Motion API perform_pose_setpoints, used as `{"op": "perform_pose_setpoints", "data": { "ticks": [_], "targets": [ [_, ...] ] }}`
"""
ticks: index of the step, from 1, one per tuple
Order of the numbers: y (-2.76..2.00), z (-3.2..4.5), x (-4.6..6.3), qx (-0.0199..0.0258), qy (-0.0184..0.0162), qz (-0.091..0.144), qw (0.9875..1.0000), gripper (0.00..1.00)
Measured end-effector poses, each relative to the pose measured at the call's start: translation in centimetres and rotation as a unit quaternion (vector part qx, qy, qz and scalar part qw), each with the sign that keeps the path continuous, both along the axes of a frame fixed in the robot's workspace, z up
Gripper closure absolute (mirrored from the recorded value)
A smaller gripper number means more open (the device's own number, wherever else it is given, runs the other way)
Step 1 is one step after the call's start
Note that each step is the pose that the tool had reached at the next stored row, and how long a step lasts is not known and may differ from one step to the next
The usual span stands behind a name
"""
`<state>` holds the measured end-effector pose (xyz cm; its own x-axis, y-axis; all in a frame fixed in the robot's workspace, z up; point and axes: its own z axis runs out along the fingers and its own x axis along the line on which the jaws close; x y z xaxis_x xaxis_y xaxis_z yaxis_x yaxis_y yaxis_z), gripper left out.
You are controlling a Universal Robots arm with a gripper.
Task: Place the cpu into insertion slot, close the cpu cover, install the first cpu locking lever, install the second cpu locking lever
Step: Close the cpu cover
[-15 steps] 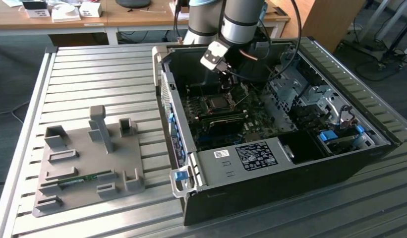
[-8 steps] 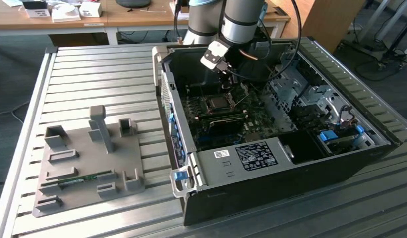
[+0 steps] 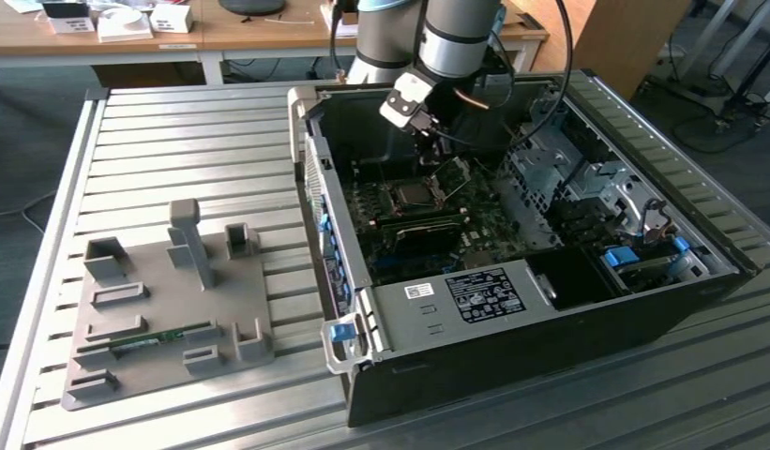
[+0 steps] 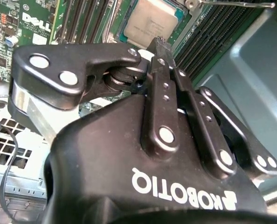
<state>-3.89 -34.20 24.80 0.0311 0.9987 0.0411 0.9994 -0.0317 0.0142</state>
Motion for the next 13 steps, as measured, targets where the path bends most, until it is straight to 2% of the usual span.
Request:
{"op": "perform_pose_setpoints", "data": {
  "ticks": [4, 10, 12, 13],
  "targets": [
    [0.00, 0.49, 0.00, 0.0000, -0.0004, 0.000, 1.0000, 0.89],
    [0.00, 0.53, 0.00, 0.0000, -0.0009, 0.000, 1.0000, 0.89],
    [0.00, 0.54, -0.01, 0.0000, -0.0027, 0.000, 1.0000, 0.89],
    [-0.01, 0.54, -0.01, 0.0003, -0.0051, 0.000, 1.0000, 0.89]
  ]
}}
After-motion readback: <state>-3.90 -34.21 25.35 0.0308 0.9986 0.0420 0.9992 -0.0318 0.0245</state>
